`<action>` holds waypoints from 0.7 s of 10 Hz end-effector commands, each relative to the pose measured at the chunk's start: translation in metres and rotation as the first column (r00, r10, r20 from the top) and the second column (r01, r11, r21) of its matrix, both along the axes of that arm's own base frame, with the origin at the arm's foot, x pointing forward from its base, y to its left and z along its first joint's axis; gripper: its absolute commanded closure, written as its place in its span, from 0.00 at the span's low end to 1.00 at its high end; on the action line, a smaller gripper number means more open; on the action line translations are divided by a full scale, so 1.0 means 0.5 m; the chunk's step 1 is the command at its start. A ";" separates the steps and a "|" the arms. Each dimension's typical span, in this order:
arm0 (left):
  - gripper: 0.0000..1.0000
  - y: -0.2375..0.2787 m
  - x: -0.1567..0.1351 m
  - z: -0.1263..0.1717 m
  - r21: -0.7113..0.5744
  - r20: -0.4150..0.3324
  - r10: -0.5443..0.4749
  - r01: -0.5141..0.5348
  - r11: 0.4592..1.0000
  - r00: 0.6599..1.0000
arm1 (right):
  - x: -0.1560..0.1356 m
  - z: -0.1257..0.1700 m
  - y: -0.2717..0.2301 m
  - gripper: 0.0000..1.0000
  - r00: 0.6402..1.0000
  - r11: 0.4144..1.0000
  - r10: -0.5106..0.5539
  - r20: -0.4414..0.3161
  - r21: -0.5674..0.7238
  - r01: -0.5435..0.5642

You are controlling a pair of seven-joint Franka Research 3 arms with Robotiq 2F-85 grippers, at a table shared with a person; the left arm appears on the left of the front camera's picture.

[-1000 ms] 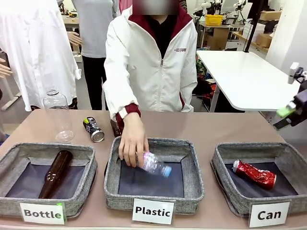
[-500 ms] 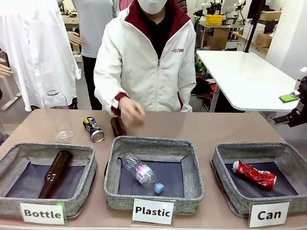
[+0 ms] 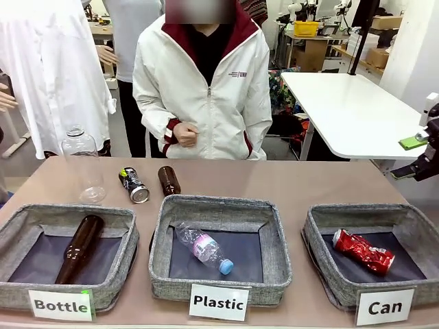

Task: Sort the can waste into the basket.
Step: Pick up the can waste from the table and place it in the right Fabric basket.

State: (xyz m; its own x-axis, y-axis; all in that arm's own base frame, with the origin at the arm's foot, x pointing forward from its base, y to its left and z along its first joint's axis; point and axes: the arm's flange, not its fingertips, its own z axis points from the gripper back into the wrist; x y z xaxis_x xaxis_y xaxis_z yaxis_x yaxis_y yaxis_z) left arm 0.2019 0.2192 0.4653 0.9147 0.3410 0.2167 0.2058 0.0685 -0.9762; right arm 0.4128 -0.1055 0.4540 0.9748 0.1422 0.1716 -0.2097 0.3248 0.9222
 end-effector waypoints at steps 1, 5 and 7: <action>0.00 -0.002 0.001 0.003 -0.011 0.020 0.006 -0.006 1.000 1.000 | -0.001 -0.003 -0.005 0.00 1.000 1.000 0.001 0.027 -0.009 0.000; 0.00 -0.002 0.001 0.003 -0.011 0.020 0.006 -0.006 1.000 1.000 | -0.001 -0.003 -0.005 0.00 1.000 1.000 0.001 0.027 -0.009 0.000; 0.00 0.000 0.000 0.000 0.000 0.000 0.000 0.000 1.000 1.000 | -0.001 -0.003 -0.005 0.00 1.000 1.000 0.001 0.027 -0.009 0.000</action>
State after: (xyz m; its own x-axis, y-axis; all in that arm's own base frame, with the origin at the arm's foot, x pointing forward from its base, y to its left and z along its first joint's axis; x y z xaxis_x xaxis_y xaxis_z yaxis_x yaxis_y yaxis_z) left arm 0.2019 0.2193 0.4651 0.9149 0.3409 0.2162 0.2052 0.0684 -0.9763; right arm 0.4126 -0.1067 0.4539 0.9752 0.1396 0.1718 -0.2091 0.3254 0.9222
